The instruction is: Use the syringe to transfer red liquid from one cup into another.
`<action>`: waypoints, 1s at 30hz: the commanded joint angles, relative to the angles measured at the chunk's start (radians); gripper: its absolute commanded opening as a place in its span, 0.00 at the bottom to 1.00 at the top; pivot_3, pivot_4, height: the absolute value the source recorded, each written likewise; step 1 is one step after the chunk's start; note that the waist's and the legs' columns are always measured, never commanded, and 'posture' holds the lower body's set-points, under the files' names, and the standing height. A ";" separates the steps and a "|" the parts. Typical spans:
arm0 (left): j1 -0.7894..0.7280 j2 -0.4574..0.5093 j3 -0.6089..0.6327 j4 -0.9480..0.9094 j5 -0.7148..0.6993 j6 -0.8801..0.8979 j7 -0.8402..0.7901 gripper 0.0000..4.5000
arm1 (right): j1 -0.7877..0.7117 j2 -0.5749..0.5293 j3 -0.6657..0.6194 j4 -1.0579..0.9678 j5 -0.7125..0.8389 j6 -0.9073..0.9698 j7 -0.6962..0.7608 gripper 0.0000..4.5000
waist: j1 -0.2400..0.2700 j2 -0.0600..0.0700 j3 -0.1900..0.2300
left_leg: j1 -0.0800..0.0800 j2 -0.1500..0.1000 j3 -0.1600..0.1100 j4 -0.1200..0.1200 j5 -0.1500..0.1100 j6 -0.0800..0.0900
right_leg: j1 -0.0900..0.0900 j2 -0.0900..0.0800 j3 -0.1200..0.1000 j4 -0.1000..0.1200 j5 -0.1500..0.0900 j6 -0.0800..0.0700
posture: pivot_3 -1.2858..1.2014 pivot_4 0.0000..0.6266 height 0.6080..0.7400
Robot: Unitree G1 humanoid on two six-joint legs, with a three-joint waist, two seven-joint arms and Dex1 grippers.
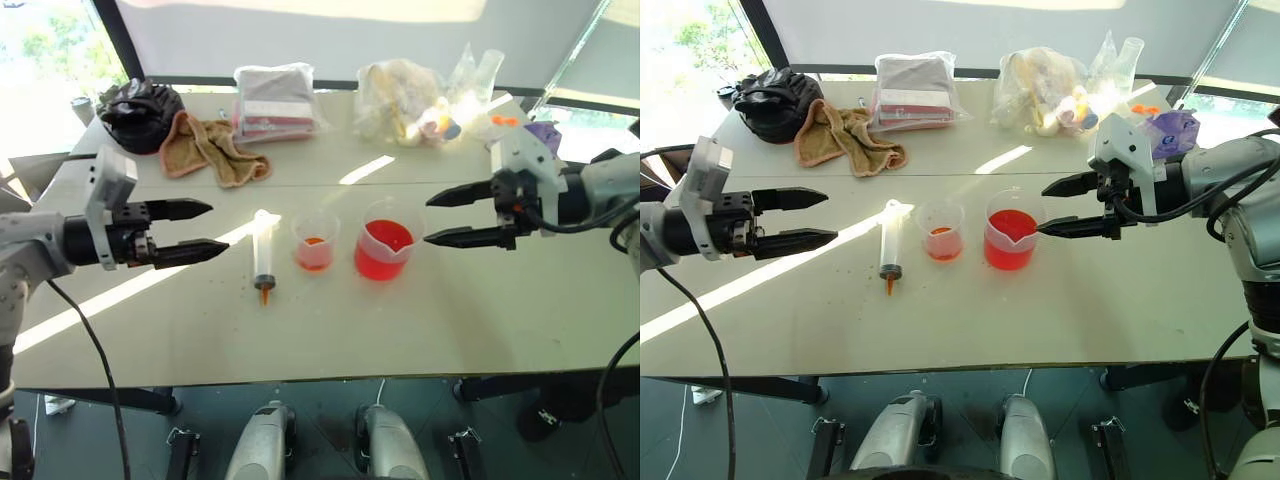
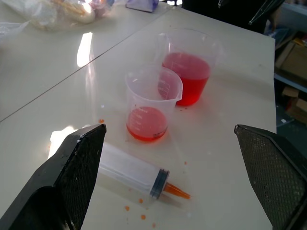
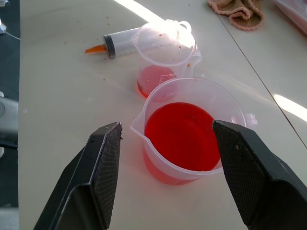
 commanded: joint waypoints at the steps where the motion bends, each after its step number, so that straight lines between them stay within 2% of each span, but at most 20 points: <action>1: -0.006 0.013 0.029 -0.010 -0.006 -0.007 -0.001 1.00 | -0.033 -0.008 -0.007 -0.001 -0.011 -0.021 0.006 0.70 | 0.000 0.000 0.000 | 0.000 0.000 0.000 0.000 0.000 0.000 | 0.000 0.000 0.000 0.000 0.000 0.000 | 0.52 0.24 1.00; 14: 0.031 0.054 0.051 -0.015 0.003 -0.015 -0.031 1.00 | -0.053 -0.003 0.006 0.033 -0.033 -0.043 0.027 0.70 | 0.000 0.000 0.000 | 0.000 0.000 0.001 0.000 0.000 0.000 | -0.001 0.000 0.000 0.000 0.000 0.000 | 0.52 0.24 1.00; 30: 0.034 0.056 0.048 -0.006 0.019 -0.016 -0.026 1.00 | -0.060 0.012 0.014 0.043 -0.043 -0.051 0.030 0.70 | -0.001 0.001 0.000 | 0.000 0.000 0.001 0.000 0.000 0.000 | -0.001 0.000 0.000 0.001 0.000 0.000 | 0.52 0.24 1.00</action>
